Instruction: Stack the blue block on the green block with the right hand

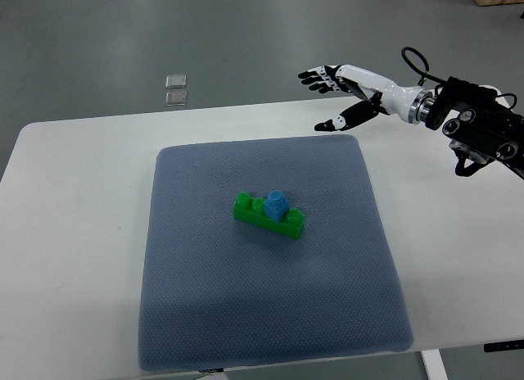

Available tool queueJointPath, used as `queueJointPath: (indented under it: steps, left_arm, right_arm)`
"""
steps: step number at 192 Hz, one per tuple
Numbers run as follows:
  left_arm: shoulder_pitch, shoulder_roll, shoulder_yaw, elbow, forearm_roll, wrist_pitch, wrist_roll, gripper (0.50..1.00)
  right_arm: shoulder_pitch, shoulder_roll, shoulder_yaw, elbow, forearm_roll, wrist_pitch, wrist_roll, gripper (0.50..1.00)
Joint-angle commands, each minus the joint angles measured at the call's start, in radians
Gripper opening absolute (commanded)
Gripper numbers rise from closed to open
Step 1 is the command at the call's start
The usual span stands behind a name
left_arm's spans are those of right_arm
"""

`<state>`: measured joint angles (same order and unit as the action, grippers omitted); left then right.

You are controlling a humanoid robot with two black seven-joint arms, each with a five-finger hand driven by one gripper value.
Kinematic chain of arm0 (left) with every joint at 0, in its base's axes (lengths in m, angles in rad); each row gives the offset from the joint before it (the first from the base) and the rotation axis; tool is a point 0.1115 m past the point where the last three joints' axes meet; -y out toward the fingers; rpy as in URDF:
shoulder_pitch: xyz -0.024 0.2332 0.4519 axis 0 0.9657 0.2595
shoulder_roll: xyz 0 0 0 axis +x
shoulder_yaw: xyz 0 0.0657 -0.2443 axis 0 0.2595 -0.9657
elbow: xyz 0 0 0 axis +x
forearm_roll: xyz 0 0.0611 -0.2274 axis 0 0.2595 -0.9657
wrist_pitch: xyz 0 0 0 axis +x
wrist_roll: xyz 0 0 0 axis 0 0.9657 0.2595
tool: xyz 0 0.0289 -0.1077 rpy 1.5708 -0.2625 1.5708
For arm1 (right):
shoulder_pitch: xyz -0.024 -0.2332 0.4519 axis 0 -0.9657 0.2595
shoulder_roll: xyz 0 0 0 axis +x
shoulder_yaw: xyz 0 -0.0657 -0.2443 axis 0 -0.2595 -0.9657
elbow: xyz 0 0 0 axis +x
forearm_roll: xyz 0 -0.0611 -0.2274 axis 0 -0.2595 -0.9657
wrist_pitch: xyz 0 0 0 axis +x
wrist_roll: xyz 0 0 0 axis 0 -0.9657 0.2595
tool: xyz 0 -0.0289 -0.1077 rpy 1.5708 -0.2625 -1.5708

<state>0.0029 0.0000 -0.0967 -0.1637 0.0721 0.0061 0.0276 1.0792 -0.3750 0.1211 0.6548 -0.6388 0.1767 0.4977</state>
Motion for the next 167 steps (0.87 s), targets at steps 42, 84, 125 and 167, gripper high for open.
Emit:
queueJointPath:
  steps: [42, 84, 125, 167]
  left_arm:
    - [0.000, 0.000, 0.000, 0.001, 0.000, 0.000, 0.000, 1.000]
    - [0.000, 0.000, 0.000, 0.000, 0.000, 0.000, 0.000, 1.000]
    - [0.000, 0.000, 0.000, 0.000, 0.000, 0.000, 0.000, 1.000]
    - [0.000, 0.000, 0.000, 0.001, 0.000, 0.000, 0.000, 1.000]
  right_arm:
    - [-0.147, 0.050, 0.196, -0.136, 0.406, -0.020, -0.163, 0.899]
    - [-0.193, 0.084, 0.262, -0.130, 0.605, -0.049, -0.163, 0.913]
    - [-0.208, 0.084, 0.342, -0.127, 0.617, -0.037, -0.165, 0.913]
    - [-0.208, 0.091, 0.381, -0.118, 0.608, -0.036, -0.163, 0.913]
